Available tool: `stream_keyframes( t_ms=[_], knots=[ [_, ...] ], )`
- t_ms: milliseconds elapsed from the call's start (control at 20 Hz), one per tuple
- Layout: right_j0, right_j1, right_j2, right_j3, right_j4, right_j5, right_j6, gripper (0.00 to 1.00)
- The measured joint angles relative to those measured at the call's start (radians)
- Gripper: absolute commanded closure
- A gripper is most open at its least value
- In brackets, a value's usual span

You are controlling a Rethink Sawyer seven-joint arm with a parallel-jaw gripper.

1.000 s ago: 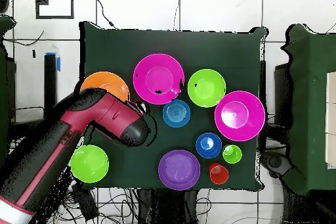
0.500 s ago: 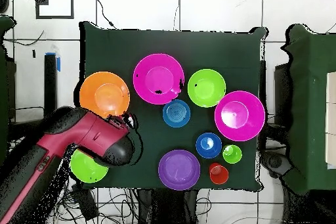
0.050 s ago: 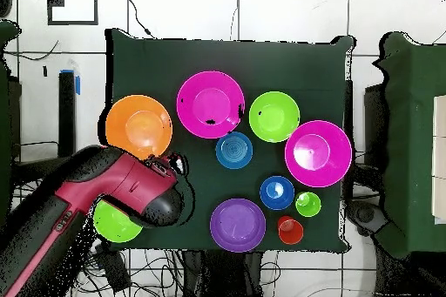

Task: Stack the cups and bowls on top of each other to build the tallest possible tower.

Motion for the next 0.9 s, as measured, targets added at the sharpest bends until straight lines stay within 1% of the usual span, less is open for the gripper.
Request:
stream_keyframes(
  t_ms=[250, 500, 600, 750, 900],
  knots=[
    [-0.020, 0.000, 0.013, 0.015, 0.010, 0.031, 0.000, 0.00],
    [-0.055, 0.000, 0.027, 0.025, 0.054, 0.070, 0.000, 0.00],
    [-0.070, -0.001, 0.040, 0.028, 0.081, 0.087, 0.000, 0.00],
    [-0.083, -0.002, 0.061, 0.030, 0.118, 0.108, 0.000, 0.00],
    [-0.086, -0.002, 0.082, 0.030, 0.139, 0.122, 0.000, 0.00]
  ],
)
